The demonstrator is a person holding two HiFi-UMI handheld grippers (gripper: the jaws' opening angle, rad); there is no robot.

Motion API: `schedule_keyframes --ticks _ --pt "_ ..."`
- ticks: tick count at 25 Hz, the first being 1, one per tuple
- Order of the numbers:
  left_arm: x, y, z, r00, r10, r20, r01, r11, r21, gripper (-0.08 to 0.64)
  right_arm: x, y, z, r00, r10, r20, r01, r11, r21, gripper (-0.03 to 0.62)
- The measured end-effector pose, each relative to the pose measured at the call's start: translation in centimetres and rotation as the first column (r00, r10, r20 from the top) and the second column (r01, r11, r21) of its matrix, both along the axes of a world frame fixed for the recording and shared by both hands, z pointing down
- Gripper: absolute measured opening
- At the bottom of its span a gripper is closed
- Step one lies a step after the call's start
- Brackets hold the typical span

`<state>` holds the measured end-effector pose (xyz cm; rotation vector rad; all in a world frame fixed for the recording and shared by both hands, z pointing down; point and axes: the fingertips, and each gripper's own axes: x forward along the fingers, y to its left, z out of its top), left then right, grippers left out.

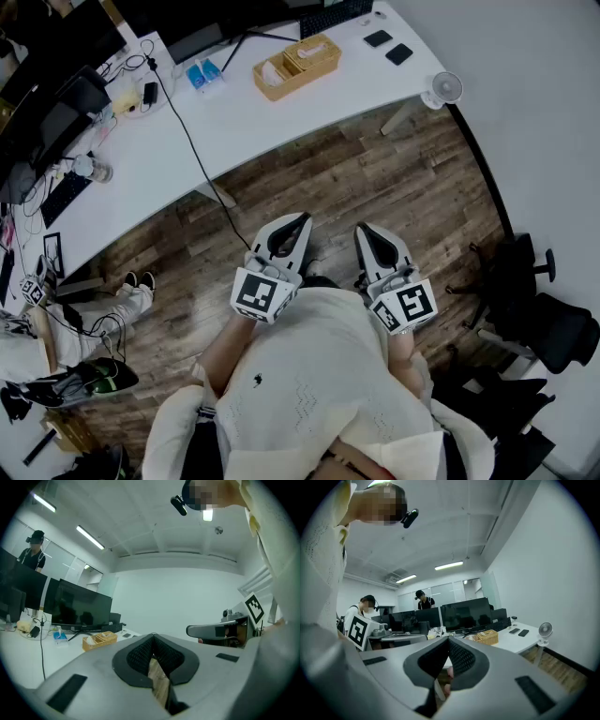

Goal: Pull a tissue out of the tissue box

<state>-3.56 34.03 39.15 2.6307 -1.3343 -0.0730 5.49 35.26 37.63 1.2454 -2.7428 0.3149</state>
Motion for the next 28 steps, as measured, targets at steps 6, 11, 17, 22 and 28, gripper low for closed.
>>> schedule_keyframes --ticks 6,11,17,22,28 --pt "-1.7 -1.0 -0.8 0.999 -0.034 -0.016 0.034 0.999 0.030 0.012 -1.2 -1.5 -1.3 1.000 -0.018 -0.011 0.018 0.999 0.037 0.000" --pt "-2.7 -1.4 -0.5 1.000 -0.021 0.000 0.021 0.999 0.035 0.012 -2.1 -1.8 -0.9 1.000 -0.005 0.007 0.005 0.999 0.035 0.000" --pt "-3.0 -1.9 -0.3 1.000 -0.002 0.000 0.002 0.999 0.039 0.012 -3.0 -2.0 -0.6 1.000 -0.002 0.028 0.001 1.000 0.026 0.000" --pt "-2.8 -2.2 -0.5 1.000 0.011 -0.006 -0.011 0.999 0.052 0.012 -3.2 -2.2 -0.4 1.000 -0.006 0.009 0.005 1.000 0.026 0.000" --pt "-2.7 -2.5 -0.5 1.000 0.014 -0.017 -0.013 0.998 0.055 0.012 -3.1 -2.4 -0.2 1.000 -0.004 -0.013 0.005 1.000 0.016 0.000"
